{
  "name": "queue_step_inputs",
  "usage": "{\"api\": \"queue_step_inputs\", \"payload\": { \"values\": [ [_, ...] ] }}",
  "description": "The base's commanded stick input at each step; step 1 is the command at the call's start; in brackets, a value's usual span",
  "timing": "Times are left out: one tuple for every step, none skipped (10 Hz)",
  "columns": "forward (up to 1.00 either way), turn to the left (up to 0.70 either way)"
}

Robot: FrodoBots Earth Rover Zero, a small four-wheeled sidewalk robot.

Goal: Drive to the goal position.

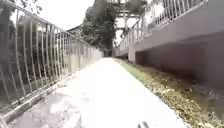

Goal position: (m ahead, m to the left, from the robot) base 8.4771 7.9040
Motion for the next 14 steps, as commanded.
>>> {"api": "queue_step_inputs", "payload": {
  "values": [
    [1.00,0.00],
    [1.00,0.00],
    [1.00,0.00],
    [1.00,0.00],
    [1.00,0.00],
    [1.00,0.00],
    [1.00,0.00],
    [1.00,0.00],
    [1.00,0.00],
    [1.00,-0.04],
    [1.00,-0.08],
    [1.00,-0.36],
    [1.00,-0.15],
    [1.00,-0.05]
  ]
}}
